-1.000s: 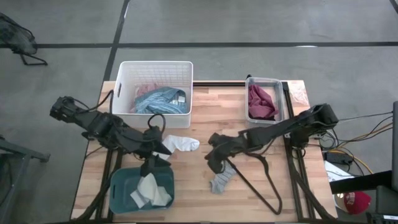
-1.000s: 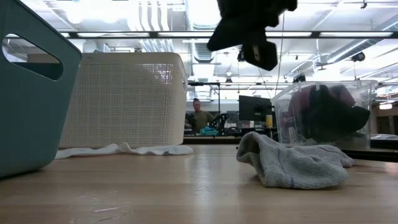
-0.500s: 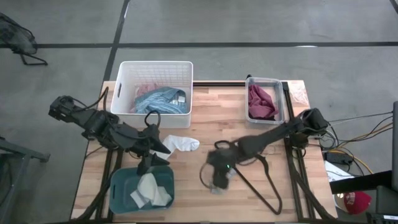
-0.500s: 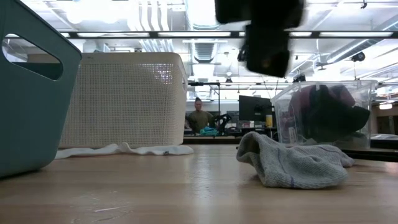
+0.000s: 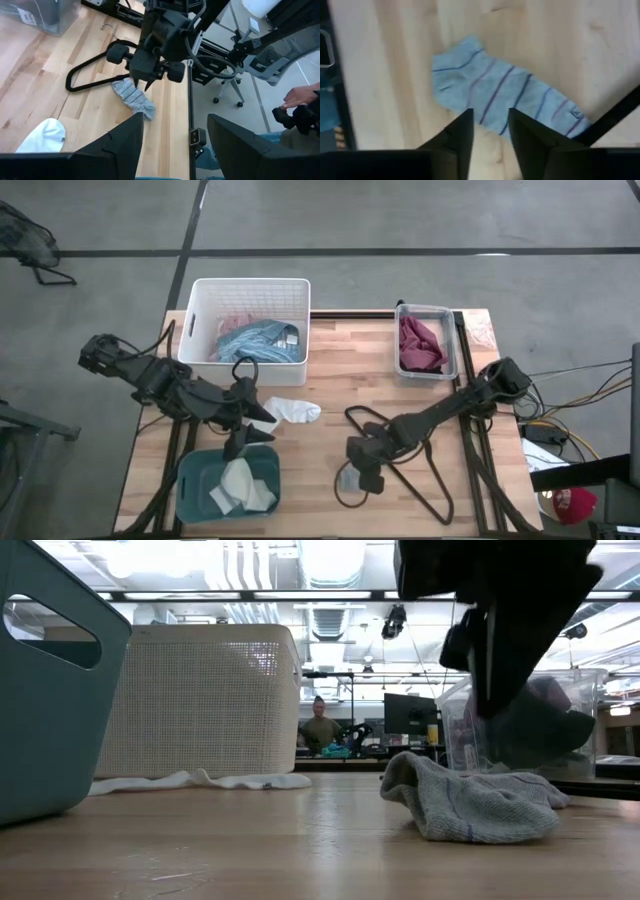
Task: Pick & Place Cloths
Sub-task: Put the gray sock into the blue bin
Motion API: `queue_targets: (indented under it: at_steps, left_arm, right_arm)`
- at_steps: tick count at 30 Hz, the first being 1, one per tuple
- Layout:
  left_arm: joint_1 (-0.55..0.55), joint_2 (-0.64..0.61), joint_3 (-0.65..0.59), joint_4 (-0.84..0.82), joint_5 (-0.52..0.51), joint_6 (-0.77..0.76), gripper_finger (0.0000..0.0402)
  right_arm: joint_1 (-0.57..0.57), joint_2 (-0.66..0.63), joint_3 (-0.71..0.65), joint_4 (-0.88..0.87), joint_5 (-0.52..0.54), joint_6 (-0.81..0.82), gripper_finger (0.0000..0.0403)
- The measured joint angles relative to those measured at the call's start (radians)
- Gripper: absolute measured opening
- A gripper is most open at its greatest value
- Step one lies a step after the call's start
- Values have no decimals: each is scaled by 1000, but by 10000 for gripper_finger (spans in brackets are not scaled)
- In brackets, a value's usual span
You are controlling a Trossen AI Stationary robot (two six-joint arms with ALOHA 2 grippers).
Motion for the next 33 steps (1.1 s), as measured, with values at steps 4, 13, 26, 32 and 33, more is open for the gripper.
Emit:
queue_targets:
  at_steps: [4, 13, 26, 32, 33]
  left_arm:
    - [0, 1, -7, 0, 0, -2, 225]
    - [0, 2, -50, 8, -19, -56, 225]
    - [2, 2, -50, 80, -131, -34, 225]
    - [2, 2, -50, 97, -158, -34, 225]
    - [2, 2, -50, 97, -158, -34, 225]
  right_arm:
    - [-2, 0, -27, 6, 48, 18, 171]
    - [-18, 0, -141, 162, 99, 48, 244]
    - [-21, -5, -261, 274, 79, 155, 186]
    - [-25, -5, -262, 271, 74, 218, 99]
    - [-26, -3, -254, 269, 70, 216, 81]
